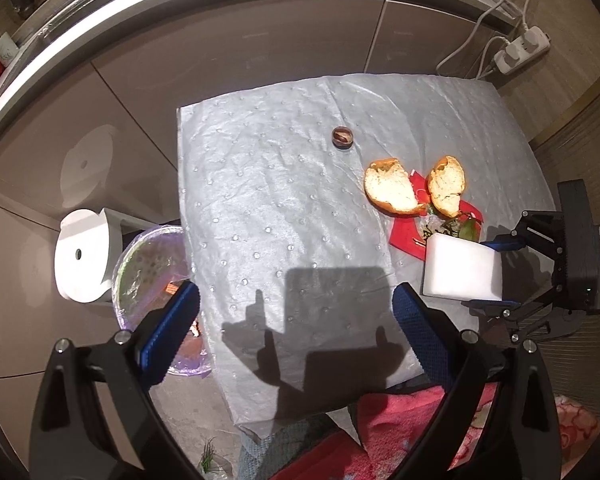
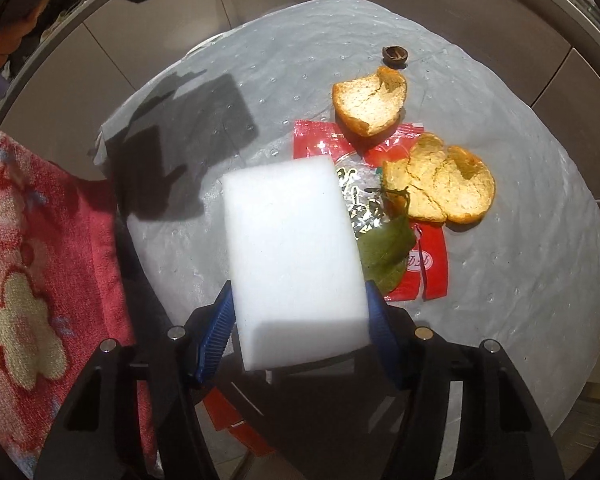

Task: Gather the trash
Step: 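Grasp the bread crust with the left tool while the right tool holds the foam block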

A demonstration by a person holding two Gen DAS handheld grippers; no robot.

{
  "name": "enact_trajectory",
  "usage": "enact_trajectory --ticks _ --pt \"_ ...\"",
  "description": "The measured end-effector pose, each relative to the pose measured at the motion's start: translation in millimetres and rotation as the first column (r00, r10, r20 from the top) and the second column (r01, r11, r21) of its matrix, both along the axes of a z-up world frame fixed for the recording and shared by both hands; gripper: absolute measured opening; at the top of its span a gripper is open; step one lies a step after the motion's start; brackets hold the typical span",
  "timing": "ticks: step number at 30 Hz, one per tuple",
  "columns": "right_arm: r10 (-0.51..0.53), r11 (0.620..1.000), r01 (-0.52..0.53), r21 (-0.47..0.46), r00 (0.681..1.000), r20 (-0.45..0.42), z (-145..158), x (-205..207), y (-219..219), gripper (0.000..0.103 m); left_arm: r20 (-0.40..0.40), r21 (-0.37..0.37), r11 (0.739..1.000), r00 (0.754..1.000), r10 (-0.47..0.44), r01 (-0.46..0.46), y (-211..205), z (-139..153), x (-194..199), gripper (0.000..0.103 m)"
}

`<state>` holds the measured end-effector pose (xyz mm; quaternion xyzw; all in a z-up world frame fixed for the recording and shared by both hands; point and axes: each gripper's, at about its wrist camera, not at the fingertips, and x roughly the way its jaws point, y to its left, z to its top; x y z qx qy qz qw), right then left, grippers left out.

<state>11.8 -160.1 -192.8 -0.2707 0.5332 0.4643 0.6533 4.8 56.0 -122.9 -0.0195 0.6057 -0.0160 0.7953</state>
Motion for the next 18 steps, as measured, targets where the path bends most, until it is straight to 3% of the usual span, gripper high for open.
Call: enact_trajectory --ticks 8,14,18 --pt "-0.207 0.973 0.203 0.114 0.978 0.023 35.4 5.3 -40.9 0.063 -0.07 -0.109 0.994 0.997 -0.039 0.032 -50.5 -34.3 60.7 0.093" --pt "-0.394 0.9 0.381 0.21 0.919 0.021 49.8 18.2 -66.7 0.063 -0.123 -0.083 0.996 0.992 -0.03 0.02 -80.0 -66.5 103.0 0.093" --pt "-0.462 0.859 0.447 0.247 0.887 0.0 45.2 28.7 -75.7 0.063 -0.167 -0.05 0.999 0.986 0.001 -0.01 -86.3 -88.7 120.1 0.092"
